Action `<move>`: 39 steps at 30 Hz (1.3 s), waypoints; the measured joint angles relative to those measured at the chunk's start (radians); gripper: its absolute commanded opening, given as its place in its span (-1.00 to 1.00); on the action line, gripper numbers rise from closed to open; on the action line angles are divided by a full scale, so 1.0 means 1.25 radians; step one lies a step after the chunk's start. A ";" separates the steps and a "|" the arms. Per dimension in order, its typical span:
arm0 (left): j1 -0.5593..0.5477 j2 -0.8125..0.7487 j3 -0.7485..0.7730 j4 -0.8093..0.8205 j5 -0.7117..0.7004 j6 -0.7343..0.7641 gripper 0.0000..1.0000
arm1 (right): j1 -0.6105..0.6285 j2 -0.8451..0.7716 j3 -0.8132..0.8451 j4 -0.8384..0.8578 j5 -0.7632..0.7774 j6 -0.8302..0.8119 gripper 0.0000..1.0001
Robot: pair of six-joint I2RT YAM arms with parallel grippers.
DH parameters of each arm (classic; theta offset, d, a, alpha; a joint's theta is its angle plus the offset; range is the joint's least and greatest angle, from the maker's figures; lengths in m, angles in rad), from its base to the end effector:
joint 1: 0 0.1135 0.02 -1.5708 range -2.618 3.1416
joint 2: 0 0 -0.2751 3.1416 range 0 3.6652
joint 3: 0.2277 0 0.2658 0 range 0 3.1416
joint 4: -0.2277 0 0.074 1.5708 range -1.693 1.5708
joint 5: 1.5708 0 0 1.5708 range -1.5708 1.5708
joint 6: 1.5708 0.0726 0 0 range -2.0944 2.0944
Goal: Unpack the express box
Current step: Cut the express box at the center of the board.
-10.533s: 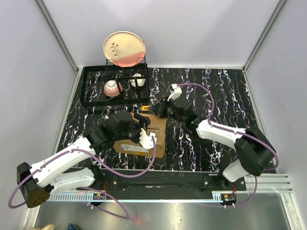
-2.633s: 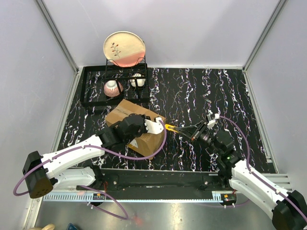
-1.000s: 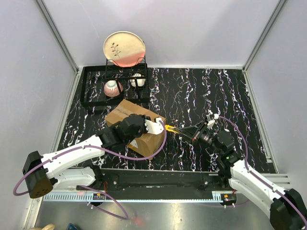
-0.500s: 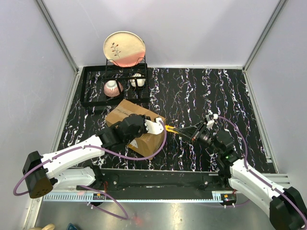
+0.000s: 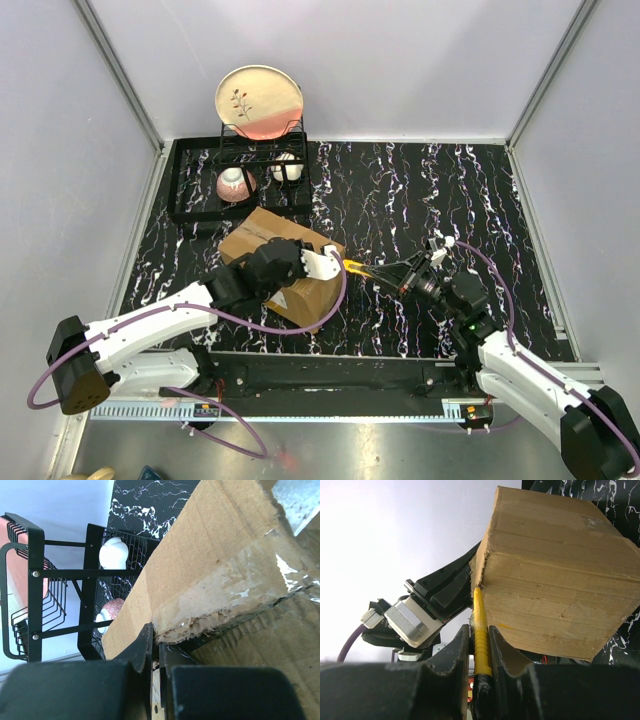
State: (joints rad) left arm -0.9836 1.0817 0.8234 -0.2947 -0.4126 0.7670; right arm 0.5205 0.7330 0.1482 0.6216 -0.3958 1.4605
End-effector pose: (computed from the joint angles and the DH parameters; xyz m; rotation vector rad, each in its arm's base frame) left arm 0.1771 -0.2136 0.2744 1.4365 1.5142 0.3063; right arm 0.1643 0.1265 0.2098 0.4896 1.8049 1.7899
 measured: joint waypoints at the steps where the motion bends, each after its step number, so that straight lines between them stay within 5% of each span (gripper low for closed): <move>1: 0.000 0.000 0.000 0.000 0.000 0.000 -1.00 | 0.000 -0.004 -0.001 0.003 0.000 0.000 -1.00; 39: -0.001 -0.007 -0.012 0.007 0.001 0.000 -1.00 | -0.002 0.012 -0.005 0.020 -0.022 0.006 -1.00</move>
State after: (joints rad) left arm -0.9848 1.0729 0.8089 -0.2855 -0.4118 0.7673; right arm 0.5175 0.7475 0.1413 0.6460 -0.4229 1.4677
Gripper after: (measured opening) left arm 0.024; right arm 0.232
